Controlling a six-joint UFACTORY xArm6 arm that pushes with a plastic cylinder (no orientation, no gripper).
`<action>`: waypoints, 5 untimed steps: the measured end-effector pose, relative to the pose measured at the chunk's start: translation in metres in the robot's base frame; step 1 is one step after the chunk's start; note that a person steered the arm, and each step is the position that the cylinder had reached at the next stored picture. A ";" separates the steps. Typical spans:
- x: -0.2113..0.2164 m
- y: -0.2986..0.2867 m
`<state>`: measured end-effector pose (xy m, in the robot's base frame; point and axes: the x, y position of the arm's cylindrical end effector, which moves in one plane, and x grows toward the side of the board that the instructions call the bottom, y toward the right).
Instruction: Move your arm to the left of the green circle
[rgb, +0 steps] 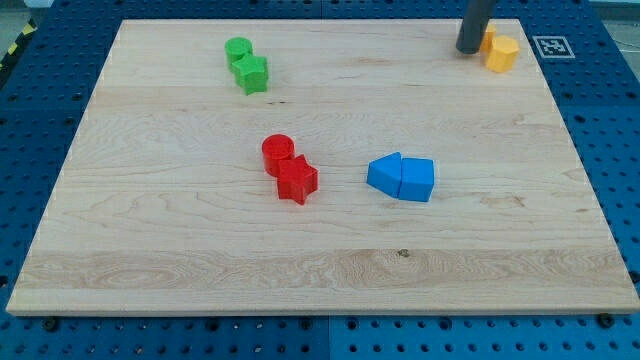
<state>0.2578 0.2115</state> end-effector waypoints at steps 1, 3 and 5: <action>0.000 -0.017; -0.006 -0.153; -0.040 -0.308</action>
<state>0.2181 -0.0961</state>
